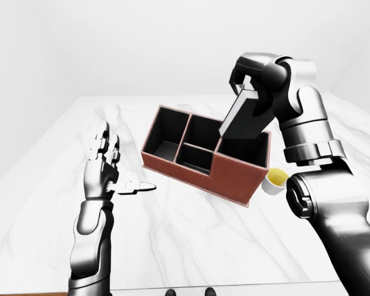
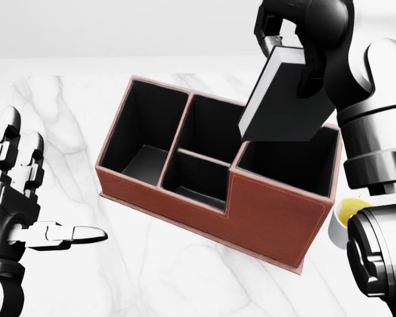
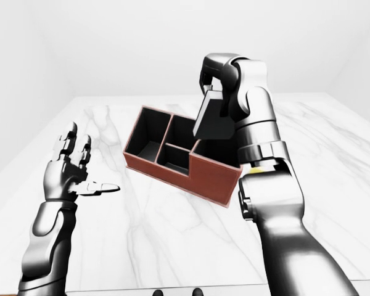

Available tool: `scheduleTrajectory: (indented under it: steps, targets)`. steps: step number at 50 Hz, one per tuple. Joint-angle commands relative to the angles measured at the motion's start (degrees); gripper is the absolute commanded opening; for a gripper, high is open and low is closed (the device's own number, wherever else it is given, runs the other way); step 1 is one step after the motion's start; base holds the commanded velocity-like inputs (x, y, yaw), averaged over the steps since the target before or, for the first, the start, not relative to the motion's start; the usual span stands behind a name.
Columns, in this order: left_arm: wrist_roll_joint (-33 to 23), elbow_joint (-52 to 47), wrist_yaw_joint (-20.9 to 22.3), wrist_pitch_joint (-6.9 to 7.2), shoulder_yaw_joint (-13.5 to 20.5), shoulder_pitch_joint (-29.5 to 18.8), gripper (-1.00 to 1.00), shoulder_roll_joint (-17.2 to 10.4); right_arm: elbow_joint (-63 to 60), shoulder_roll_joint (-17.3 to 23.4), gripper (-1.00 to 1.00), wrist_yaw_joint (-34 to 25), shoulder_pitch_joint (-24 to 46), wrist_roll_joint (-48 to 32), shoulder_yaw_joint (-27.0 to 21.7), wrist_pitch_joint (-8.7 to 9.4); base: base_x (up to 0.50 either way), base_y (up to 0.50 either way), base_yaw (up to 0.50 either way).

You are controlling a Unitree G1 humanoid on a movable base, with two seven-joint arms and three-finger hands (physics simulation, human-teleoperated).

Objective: Pick up the book and place it in the right compartment of the caddy.

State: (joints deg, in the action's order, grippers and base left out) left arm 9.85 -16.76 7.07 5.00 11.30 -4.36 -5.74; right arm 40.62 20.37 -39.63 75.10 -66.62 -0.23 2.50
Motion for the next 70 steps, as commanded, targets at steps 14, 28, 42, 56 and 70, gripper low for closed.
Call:
scheduleTrajectory:
  steps: [14,28,42,56,70]
  targets:
    - [0.39,2.57,0.46,0.0,0.63,0.37,1.0,-0.18,22.4,0.24,-1.0,16.15,6.12,-4.71,2.65,-3.85,0.0,0.0,0.0]
    - [0.8,2.35,0.64,0.0,0.99,0.85,1.0,-0.3,26.63,-0.29,-1.0,21.05,5.72,-7.72,3.06,-4.34,0.0,0.0,0.0]
    - [0.95,4.22,0.9,0.0,1.5,0.92,1.0,-0.48,30.06,-1.57,-1.0,24.46,4.79,-8.59,3.3,-3.92,0.0,0.0,0.0]
    - [1.37,4.8,1.31,-0.58,2.06,1.69,1.0,-0.69,32.87,-2.47,-1.0,28.14,4.05,-9.0,3.83,-2.73,0.0,0.0,0.0]
    - [1.41,5.72,1.81,-1.15,2.12,1.64,1.0,-0.7,34.57,-2.41,-1.0,31.43,3.82,-9.7,3.74,-1.87,0.0,0.0,0.0]
